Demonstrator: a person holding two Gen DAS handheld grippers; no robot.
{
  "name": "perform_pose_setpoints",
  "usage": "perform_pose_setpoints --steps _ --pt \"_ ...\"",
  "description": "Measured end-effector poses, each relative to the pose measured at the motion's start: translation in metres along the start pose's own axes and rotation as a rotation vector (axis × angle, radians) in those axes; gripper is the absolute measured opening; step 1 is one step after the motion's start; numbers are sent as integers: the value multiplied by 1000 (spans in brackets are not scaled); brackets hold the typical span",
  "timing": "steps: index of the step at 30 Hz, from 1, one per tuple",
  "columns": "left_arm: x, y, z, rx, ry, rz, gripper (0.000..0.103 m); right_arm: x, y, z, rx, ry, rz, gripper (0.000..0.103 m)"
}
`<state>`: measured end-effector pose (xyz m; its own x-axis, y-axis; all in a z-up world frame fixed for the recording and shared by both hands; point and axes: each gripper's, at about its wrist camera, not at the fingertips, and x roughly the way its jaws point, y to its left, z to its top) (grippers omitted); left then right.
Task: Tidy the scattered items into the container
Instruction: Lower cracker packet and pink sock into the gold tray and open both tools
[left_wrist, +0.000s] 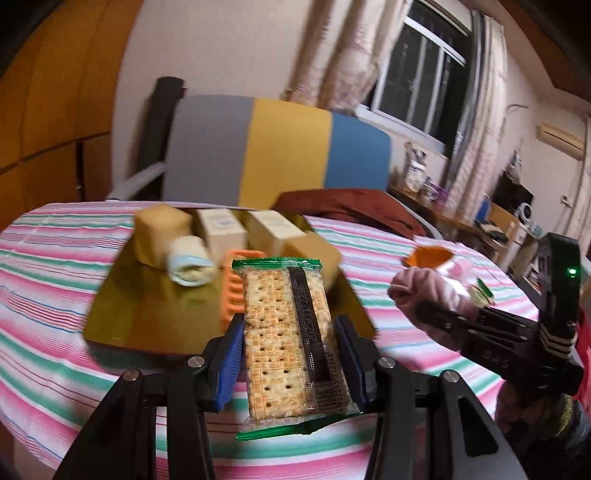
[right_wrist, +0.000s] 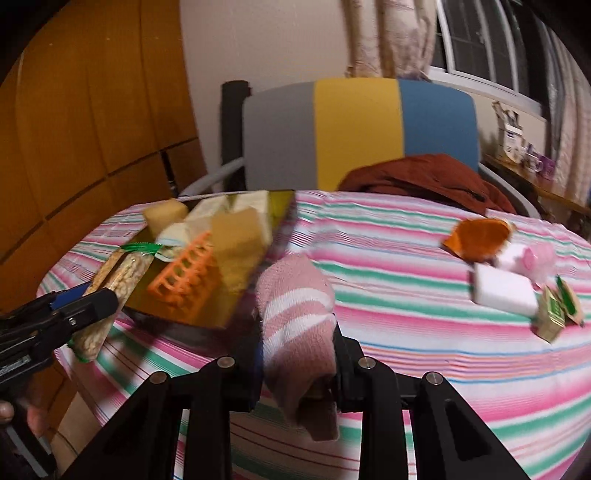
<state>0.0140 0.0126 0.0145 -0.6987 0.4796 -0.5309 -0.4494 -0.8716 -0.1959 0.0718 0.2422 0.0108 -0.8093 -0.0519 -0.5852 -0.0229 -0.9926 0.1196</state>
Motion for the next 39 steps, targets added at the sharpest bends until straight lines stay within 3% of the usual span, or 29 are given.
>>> perform_pose_setpoints --steps 8,14,25,39 --pt "10 49 7 -49 0 94 48 22 50 20 -96 -5 115 29" --pt "25 74 12 -67 18 133 48 55 72 25 -140 45 149 29" --pt "56 91 13 -67 81 142 49 99 80 22 -171 130 134 29" --pt "71 105 8 -84 133 169 48 105 79 17 -186 142 115 33"
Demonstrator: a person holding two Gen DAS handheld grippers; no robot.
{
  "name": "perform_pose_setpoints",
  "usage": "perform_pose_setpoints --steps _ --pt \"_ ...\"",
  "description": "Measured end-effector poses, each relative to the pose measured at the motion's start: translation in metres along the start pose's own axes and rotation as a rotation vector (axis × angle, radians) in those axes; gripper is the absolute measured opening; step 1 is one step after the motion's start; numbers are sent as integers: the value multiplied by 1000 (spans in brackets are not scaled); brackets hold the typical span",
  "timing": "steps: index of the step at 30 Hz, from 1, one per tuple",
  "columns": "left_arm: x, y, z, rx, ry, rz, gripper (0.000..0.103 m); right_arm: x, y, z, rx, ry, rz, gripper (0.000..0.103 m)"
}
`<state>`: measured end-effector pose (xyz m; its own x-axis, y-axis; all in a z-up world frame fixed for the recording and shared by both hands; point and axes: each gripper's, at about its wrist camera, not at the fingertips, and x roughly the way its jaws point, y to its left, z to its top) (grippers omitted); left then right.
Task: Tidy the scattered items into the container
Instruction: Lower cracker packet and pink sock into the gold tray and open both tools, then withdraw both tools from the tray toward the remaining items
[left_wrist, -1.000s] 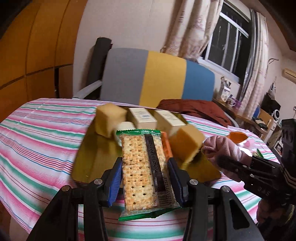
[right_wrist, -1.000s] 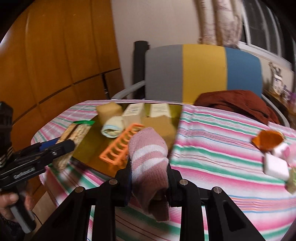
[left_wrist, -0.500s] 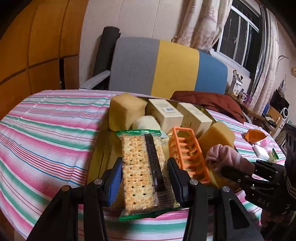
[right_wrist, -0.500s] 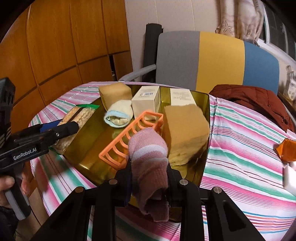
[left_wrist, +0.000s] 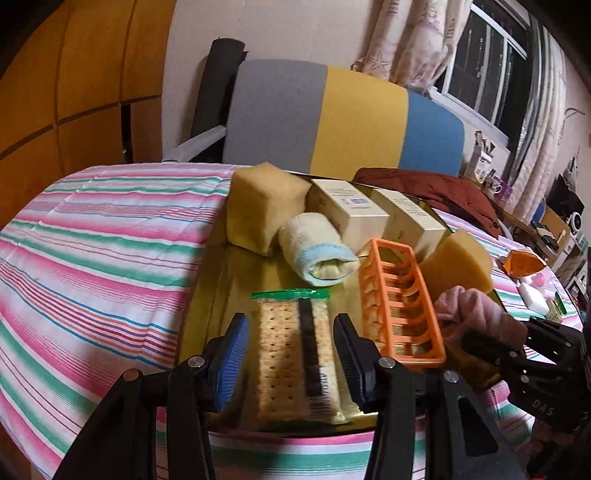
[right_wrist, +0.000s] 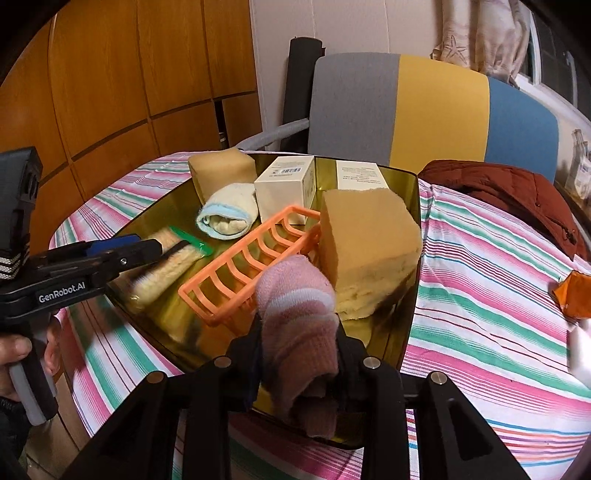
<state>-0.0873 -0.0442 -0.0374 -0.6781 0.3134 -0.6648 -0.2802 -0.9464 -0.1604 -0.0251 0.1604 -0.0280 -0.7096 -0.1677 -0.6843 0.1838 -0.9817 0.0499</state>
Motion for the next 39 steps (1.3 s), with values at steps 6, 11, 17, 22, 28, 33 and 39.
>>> perform_pose_setpoints --steps 6,11,17,22,28,33,39 --pt "-6 0 -3 -9 -18 2 48 -1 0 -1 1 -9 1 34" --pt "-18 -4 -4 -14 -53 0 49 -5 -3 -1 25 -23 15 39" --pt "-34 -13 -7 -19 -82 -23 51 -16 -9 -1 57 -53 28 44" --pt "-44 -33 -11 2 -95 -70 51 -30 -16 -4 82 -87 19 46" --pt "-59 -74 -15 54 -114 -169 52 -61 -45 -14 149 -142 -39 48" --pt "-68 -130 -25 155 -89 -301 55 -97 -94 -36 242 -194 -146 58" --pt "-58 -218 -52 348 -11 -443 55 -135 -192 -96 502 -185 -296 66"
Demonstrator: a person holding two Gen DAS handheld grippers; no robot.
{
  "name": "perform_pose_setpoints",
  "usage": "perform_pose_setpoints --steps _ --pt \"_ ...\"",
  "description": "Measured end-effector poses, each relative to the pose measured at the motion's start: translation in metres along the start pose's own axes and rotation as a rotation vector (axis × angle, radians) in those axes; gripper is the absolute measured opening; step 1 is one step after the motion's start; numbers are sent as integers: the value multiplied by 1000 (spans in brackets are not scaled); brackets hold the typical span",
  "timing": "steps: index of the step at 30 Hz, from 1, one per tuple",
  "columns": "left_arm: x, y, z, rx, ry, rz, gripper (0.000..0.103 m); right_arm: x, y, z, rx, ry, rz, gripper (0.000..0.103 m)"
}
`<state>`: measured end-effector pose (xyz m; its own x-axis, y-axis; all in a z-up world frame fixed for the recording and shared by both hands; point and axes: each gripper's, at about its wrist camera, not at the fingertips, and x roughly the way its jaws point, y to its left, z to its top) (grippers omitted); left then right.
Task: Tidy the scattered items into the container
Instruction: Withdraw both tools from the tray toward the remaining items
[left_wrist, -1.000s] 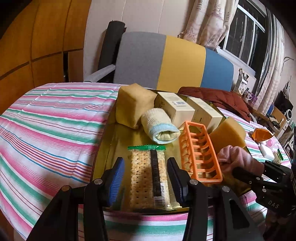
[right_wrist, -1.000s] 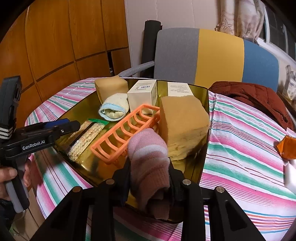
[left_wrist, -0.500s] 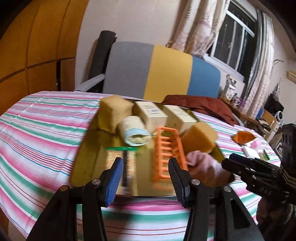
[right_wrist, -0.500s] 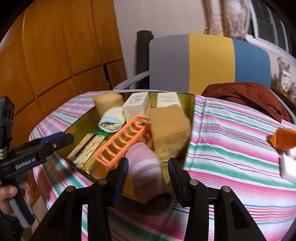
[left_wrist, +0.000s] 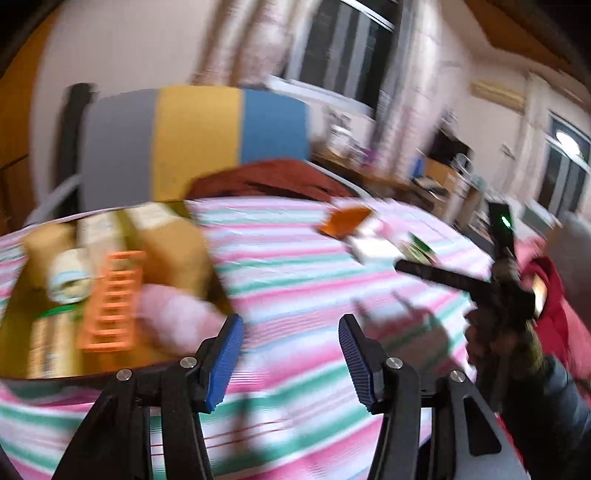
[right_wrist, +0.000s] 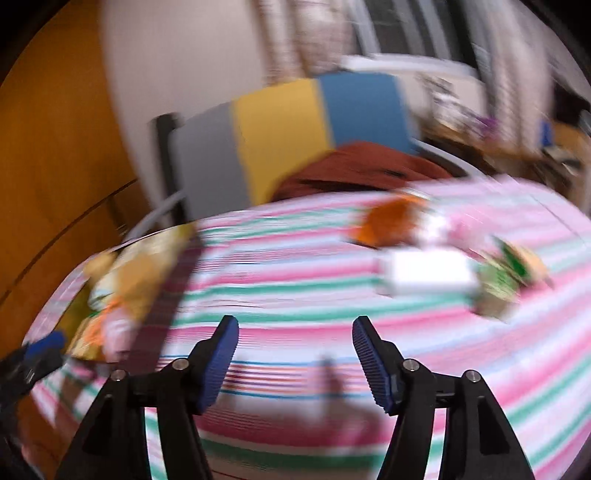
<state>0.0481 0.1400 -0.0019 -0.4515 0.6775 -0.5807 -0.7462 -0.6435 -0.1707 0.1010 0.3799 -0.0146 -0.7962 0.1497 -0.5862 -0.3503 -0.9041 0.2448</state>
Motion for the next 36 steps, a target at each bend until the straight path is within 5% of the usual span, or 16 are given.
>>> perform_pose_setpoints --steps 7,15,22,27,32,36 --pt "60 -52 -7 115 106 -60 55 -11 -113 2 304 -13 -123 73" --pt "88 -61 -15 153 136 -42 56 18 -177 24 542 -8 -71 83" --pt "101 -54 -14 132 134 -36 58 40 -195 38 671 -69 -4 87" --pt "103 -53 -14 136 124 -37 60 45 -194 47 666 -69 -79 87" --pt "101 -48 -14 102 120 -70 62 41 -193 68 665 5 -223 88" --pt "101 -46 -14 90 116 -84 62 48 -207 102 660 160 -305 91"
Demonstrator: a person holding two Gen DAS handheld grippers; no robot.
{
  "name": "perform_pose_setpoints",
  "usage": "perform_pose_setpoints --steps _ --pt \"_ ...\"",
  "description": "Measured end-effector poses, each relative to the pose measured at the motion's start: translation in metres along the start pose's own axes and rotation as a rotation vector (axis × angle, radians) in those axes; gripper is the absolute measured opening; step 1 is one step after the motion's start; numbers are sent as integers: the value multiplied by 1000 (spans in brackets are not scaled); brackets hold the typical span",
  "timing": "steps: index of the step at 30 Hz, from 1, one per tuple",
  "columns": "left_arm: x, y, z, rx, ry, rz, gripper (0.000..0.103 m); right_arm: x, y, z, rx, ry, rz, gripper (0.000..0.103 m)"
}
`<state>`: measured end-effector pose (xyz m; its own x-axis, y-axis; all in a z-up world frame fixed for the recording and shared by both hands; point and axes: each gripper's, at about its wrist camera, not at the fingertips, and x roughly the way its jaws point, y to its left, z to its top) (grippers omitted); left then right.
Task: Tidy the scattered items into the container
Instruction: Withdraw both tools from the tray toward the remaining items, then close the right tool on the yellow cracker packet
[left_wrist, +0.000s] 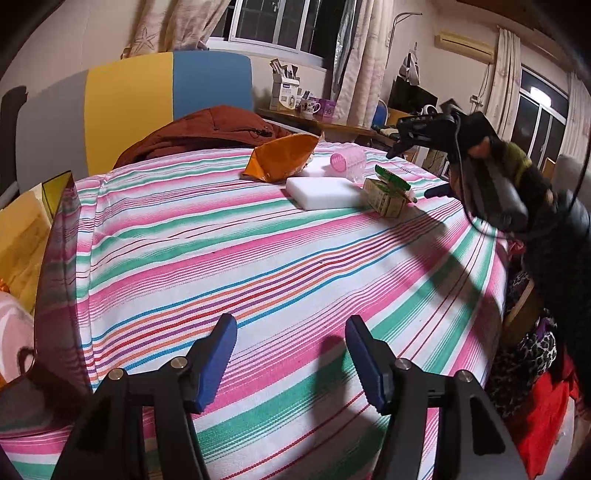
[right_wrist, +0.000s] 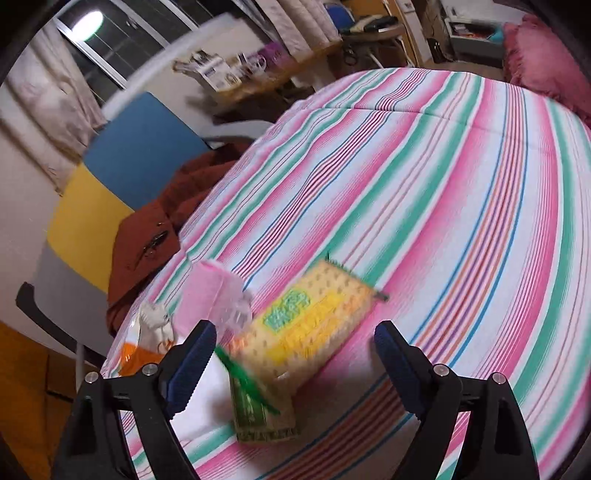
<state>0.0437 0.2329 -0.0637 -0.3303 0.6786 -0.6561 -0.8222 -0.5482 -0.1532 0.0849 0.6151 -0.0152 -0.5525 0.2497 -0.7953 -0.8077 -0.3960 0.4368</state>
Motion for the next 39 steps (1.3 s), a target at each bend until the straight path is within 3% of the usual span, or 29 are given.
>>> perform_pose_setpoints --steps 8,14,17,19,21,29,39 --pt "-1 2 -2 -8 -15 -24 64 30 25 22 -176 254 -113 91" --pt "-3 4 -5 -18 -25 -37 64 55 22 29 -209 367 -71 91" --pt "-2 4 -4 -13 -24 -38 67 56 26 27 -337 369 -60 81" --pt "-2 2 -5 -5 -21 -35 68 50 24 26 -421 366 -42 64" --pt "-2 0 -5 5 -18 -23 68 46 17 27 -443 366 -17 56" --pt "1 -12 1 30 24 35 68 58 25 34 -600 358 -111 55" --pt "33 -58 69 56 75 -121 67 56 34 26 -712 375 -177 62"
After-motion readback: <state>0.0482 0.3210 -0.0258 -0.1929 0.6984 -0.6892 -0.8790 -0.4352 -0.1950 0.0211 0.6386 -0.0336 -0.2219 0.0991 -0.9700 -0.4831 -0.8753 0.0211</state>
